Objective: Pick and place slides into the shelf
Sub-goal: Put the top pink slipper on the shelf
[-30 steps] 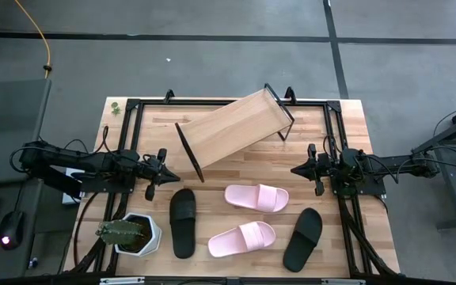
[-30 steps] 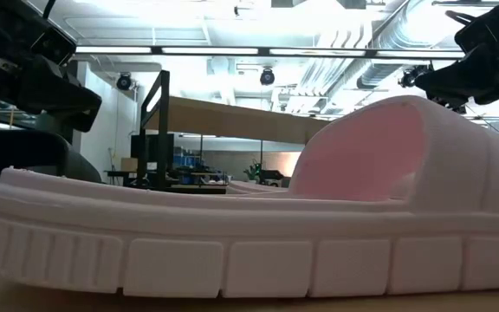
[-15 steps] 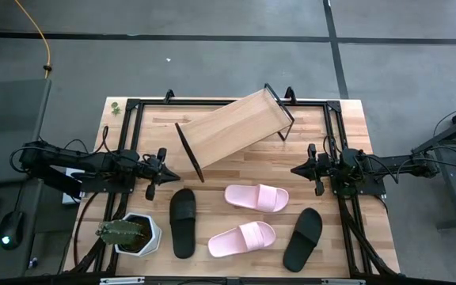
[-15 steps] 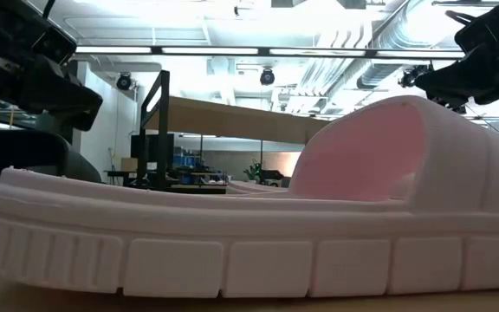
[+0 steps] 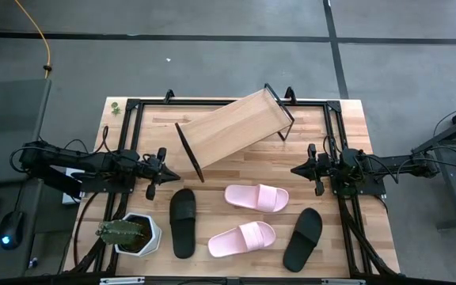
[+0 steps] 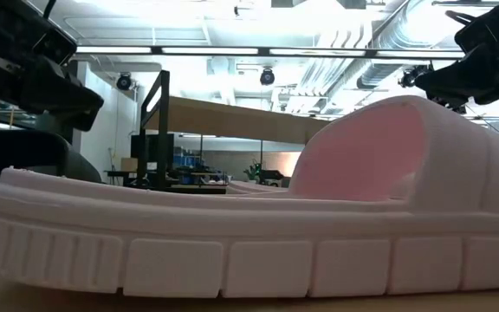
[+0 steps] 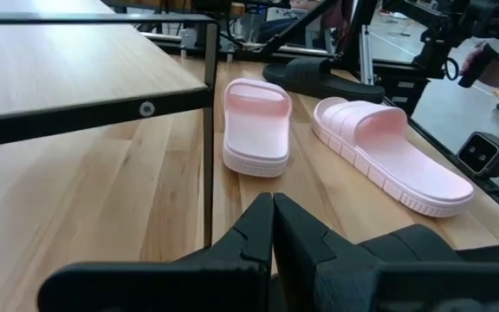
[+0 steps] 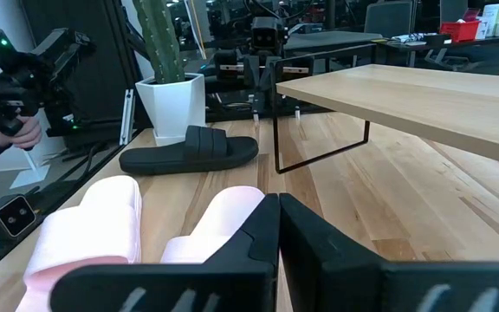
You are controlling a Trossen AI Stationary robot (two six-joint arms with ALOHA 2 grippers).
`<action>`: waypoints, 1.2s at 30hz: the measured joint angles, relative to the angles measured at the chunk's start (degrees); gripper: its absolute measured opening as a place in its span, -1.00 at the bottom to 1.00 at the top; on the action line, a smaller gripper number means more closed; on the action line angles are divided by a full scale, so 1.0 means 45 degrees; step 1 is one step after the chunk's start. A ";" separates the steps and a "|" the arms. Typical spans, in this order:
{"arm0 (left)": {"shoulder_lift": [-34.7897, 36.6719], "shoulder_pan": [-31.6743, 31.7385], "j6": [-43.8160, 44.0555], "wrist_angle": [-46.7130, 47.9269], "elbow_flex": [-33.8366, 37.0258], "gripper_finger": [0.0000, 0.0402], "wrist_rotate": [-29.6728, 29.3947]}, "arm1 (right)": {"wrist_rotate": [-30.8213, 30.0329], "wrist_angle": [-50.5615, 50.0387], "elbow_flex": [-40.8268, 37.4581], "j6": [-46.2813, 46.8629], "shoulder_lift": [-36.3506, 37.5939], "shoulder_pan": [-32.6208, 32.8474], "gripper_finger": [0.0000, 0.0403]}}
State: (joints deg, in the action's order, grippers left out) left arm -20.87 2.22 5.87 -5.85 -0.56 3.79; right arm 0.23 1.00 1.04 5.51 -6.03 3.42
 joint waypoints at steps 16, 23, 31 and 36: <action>0.0001 0.0001 0.0792 -0.0015 0.0000 -1.00 0.0000 | -0.0005 0.0013 0.0000 -0.0324 -0.0001 0.0000 -1.00; -0.0004 0.0003 0.0072 -0.0298 0.0000 -1.00 -0.1032 | -0.0005 0.0013 -0.0002 -0.0327 0.0000 0.0000 -1.00; -0.0001 0.0005 0.0101 -0.1578 0.0000 -1.00 -0.2240 | 0.0028 0.0222 -0.0003 -0.0399 -0.0001 0.0000 -1.00; 0.0001 0.0005 -0.0233 -0.1859 0.0000 -1.00 -0.2677 | -0.0465 0.0217 -0.0001 -0.0227 -0.0003 0.0000 -1.00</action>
State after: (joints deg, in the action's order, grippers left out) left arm -20.86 2.24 4.82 -14.21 -0.56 -8.25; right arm -1.86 1.98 1.03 4.49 -6.04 3.42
